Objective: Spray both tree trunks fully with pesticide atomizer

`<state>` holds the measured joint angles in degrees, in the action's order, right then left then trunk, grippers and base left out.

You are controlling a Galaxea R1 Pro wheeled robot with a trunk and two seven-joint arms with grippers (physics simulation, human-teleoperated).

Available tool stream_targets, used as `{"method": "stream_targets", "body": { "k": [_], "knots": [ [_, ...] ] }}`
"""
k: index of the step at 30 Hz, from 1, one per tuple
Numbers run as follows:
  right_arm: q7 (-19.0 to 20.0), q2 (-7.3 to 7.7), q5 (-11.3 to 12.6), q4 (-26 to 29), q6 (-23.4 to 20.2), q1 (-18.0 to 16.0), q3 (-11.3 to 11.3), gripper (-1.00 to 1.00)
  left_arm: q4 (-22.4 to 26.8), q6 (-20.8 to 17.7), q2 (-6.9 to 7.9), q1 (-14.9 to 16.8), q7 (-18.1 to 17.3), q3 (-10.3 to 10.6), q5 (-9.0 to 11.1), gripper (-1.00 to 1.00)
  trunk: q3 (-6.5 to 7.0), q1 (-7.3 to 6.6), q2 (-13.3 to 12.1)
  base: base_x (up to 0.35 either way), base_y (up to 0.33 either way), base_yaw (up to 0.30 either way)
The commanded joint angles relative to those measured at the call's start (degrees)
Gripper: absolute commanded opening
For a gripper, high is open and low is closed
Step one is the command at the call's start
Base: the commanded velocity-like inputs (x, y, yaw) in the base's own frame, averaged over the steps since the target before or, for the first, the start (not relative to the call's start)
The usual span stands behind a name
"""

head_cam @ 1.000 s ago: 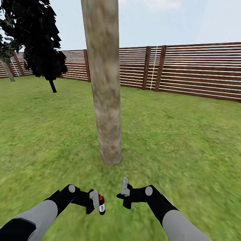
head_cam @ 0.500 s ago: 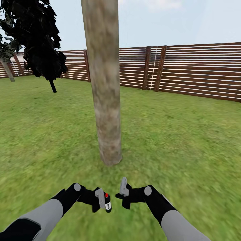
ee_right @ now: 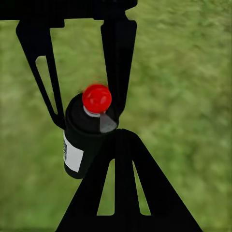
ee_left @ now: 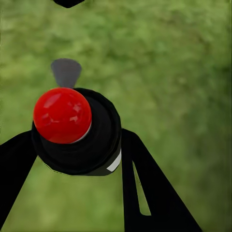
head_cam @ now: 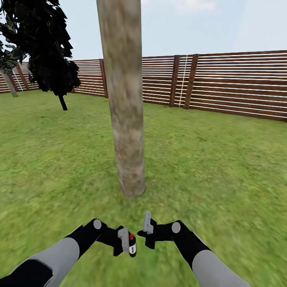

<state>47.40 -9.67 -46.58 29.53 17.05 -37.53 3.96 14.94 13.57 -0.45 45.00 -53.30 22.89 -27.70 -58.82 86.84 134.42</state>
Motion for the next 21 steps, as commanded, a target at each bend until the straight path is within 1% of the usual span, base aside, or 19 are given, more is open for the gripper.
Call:
{"method": "stream_targets", "body": {
  "k": [1,7,9,11,21],
  "knots": [
    [-0.02,0.0,0.0,0.0,0.0,0.0,0.0,-1.0,0.07,0.03,-0.11,0.0,0.02,-0.02,0.12,-1.0,0.0,0.0,0.0,0.0,0.0,0.0],
    [-0.01,0.0,0.0,0.0,0.0,0.0,0.0,-1.0,0.34,0.02,-0.65,0.0,0.04,-0.06,0.19,-1.0,0.0,0.0,0.0,0.0,0.0,0.0],
    [-0.01,0.0,0.0,0.0,0.0,0.0,0.0,-1.0,0.31,-0.01,-1.19,0.0,0.06,-0.11,0.17,-1.0,0.0,0.0,0.0,0.0,0.0,0.0],
    [-0.01,0.01,0.0,0.0,0.0,0.01,0.0,-1.0,0.35,-0.03,-1.43,0.0,0.1,-0.09,0.18,-1.0,0.0,0.0,0.0,0.0,0.0,0.0],
    [-0.03,0.0,0.0,0.0,0.0,0.01,0.0,-1.0,0.35,-0.11,-1.4,0.04,0.13,-0.55,0.19,-1.0,0.0,0.0,0.0,0.0,0.0,0.0]
  ]
}}
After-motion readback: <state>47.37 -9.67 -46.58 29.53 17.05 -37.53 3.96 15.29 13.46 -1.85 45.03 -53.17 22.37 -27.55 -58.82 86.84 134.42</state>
